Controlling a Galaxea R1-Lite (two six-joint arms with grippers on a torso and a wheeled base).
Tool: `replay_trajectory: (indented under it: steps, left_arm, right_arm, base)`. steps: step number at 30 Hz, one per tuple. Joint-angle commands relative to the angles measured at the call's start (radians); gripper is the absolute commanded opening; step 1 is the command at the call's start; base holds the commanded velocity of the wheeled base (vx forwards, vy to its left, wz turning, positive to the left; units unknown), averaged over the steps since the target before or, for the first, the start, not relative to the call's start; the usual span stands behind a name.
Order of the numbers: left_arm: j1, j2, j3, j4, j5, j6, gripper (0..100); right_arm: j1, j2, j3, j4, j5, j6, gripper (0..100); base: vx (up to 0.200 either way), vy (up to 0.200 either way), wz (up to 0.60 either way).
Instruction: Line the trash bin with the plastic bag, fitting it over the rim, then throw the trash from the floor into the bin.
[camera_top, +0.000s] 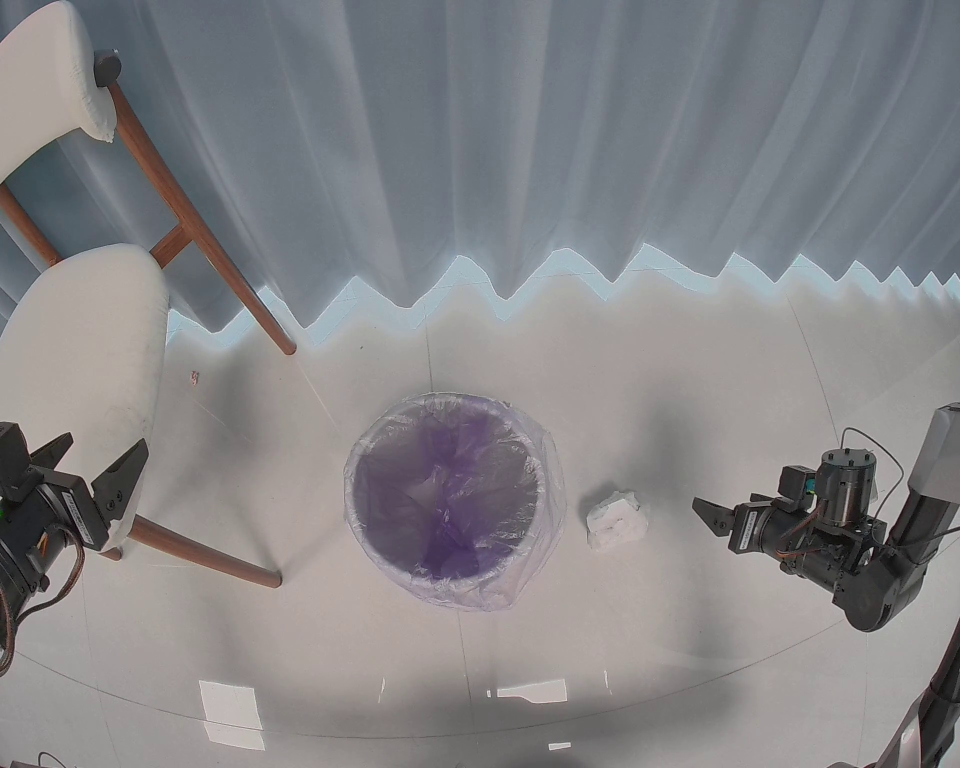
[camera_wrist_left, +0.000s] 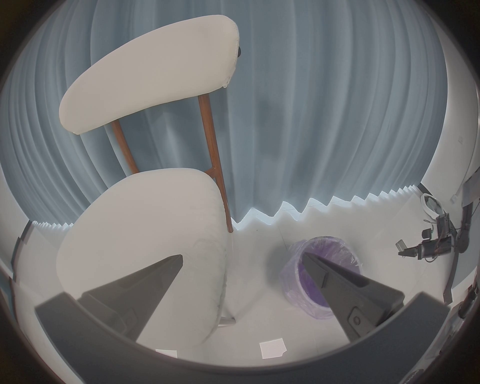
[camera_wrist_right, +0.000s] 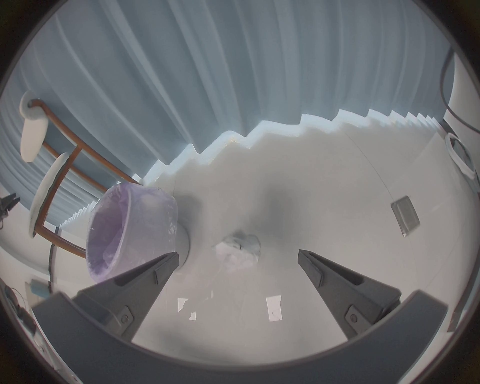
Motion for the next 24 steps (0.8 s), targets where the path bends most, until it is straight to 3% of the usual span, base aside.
replay_trajectory:
  steps: [1,11,17,24]
  left_arm:
    - [-0.019,0.008,0.001,-0.001,-0.001,0.0,100]
    - [-0.019,0.005,0.044,-0.001,-0.001,0.001,100]
    - [-0.02,-0.001,0.081,-0.001,-0.001,0.001,100]
    - [-0.017,0.009,0.07,-0.006,-0.001,0.007,100]
  right_arm:
    - [0.012,0.171,-0.068,-0.109,0.006,-0.03,100]
    - [0.043,0.304,-0.251,-0.097,0.02,-0.041,100]
    - [0.075,0.36,-0.494,0.098,0.021,-0.036,100]
    - [0.069,0.481,-0.62,0.129,0.037,-0.058,100]
  base:
    - [0.0,0.0,0.0]
    - [0.0,0.0,0.0]
    - [0.0,0.0,0.0]
    - [0.0,0.0,0.0]
